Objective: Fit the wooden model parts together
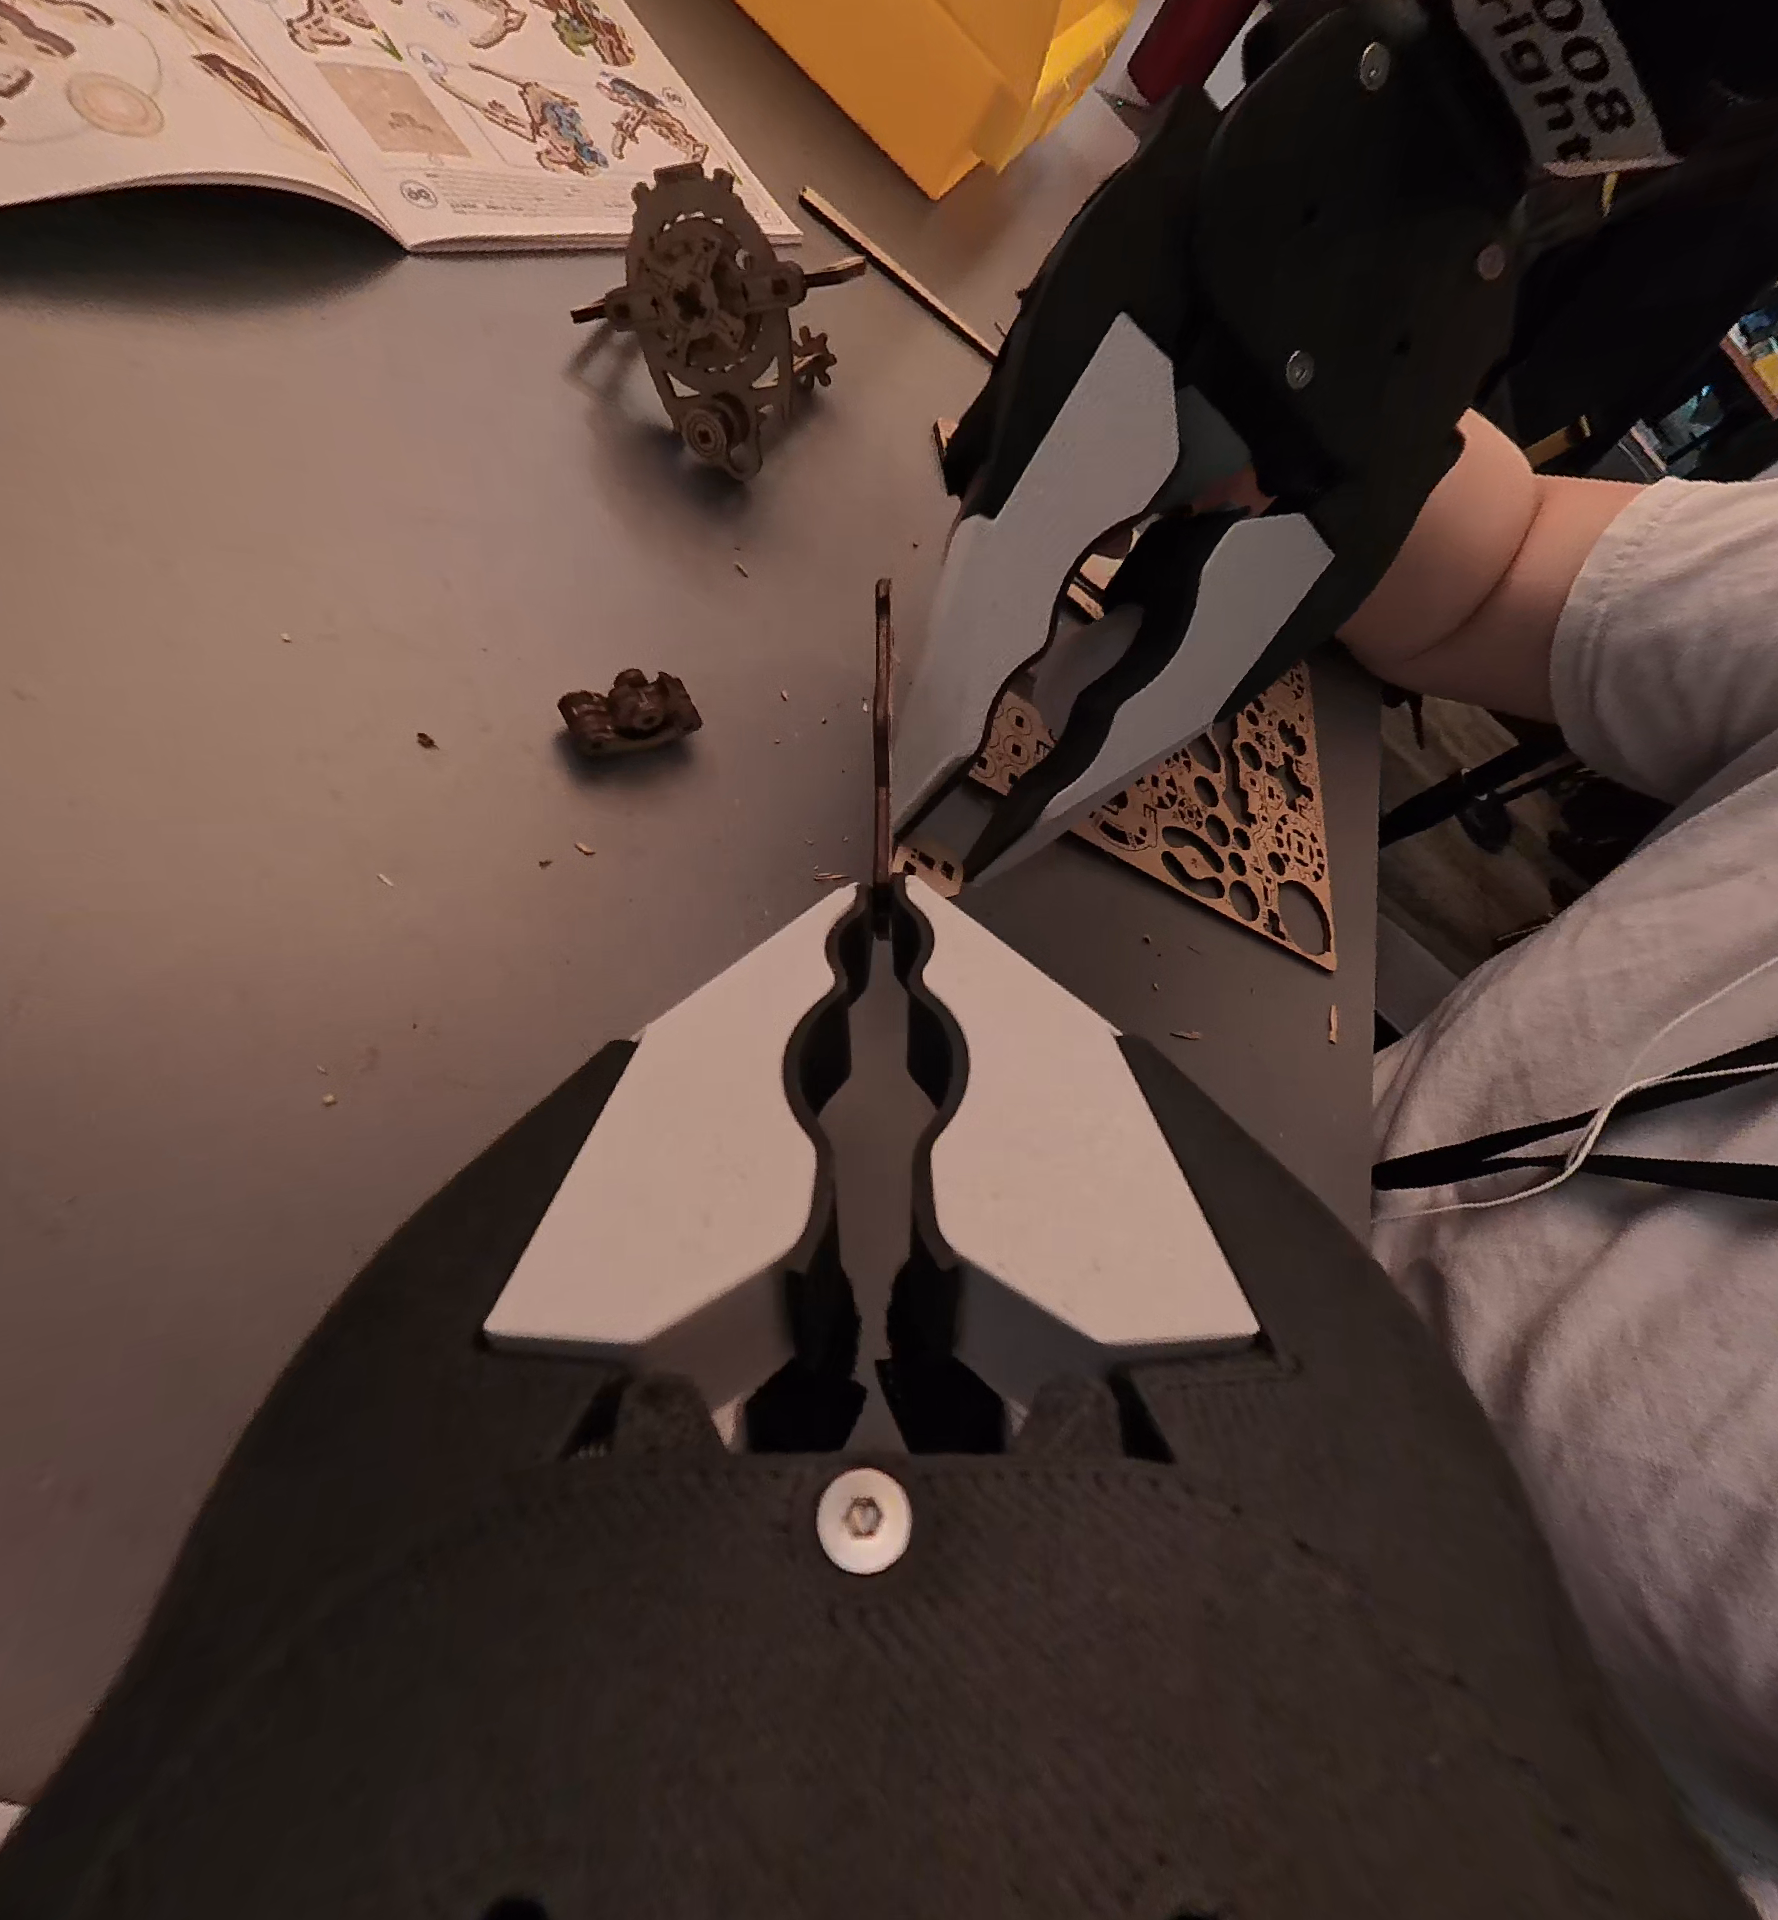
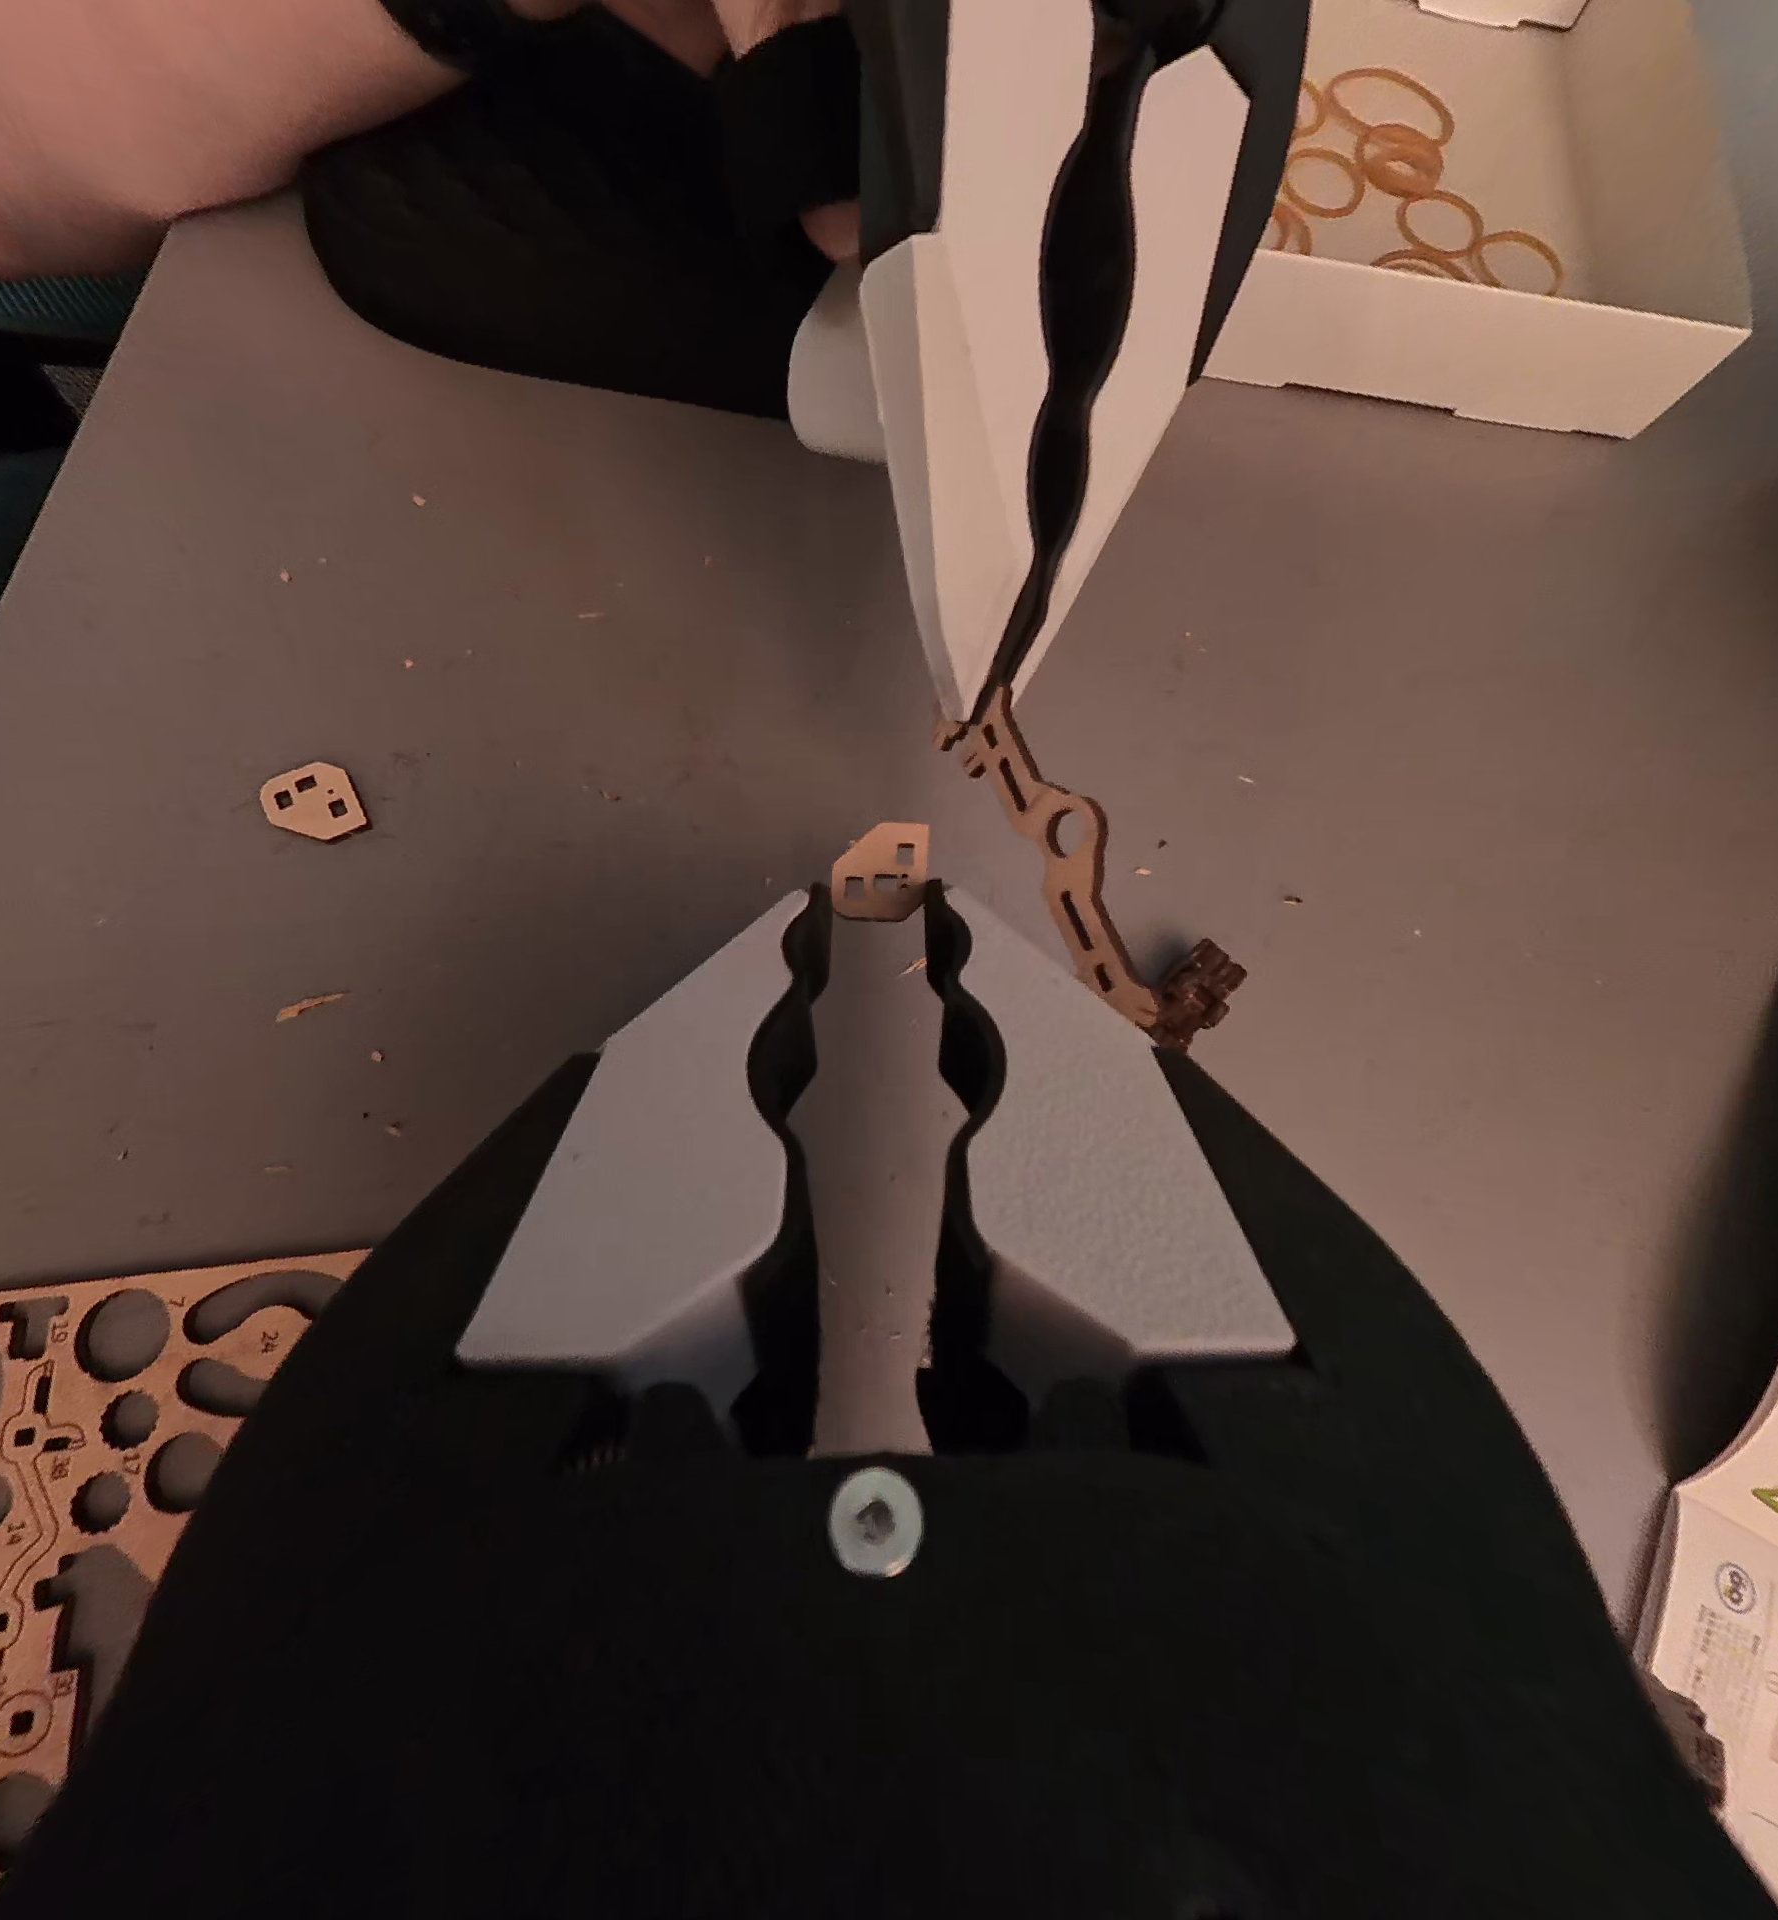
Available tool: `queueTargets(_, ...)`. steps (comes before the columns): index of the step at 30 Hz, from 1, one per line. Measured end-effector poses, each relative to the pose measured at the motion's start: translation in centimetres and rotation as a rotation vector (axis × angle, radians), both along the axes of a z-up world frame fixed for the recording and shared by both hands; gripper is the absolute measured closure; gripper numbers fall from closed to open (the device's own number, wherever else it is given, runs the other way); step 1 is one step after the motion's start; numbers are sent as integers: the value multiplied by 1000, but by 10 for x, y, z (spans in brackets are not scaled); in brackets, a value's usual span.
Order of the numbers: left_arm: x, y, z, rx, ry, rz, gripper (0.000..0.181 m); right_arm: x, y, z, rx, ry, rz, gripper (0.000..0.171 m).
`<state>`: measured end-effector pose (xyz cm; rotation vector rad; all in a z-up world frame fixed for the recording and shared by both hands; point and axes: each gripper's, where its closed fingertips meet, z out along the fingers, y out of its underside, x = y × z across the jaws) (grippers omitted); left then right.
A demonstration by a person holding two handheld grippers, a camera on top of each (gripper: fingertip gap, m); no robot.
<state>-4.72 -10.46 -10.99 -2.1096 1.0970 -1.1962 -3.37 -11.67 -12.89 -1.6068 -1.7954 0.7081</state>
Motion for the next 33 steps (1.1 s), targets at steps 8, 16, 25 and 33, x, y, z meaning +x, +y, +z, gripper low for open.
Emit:
queueTargets(8,4,-4,-2,-9,-3,-23,180,-1,1,4,-9,26,-10,154)
queueTargets(16,6,-4,0,11,-9,-29,181,-3,3,11,-43,64,-31,154)
queueTargets(25,5,-2,4,21,-25,-16,181,-6,3,12,-74,78,-53,154)
queueTargets(33,0,0,8,36,-27,-3,181,-5,2,3,-9,23,-37,154)
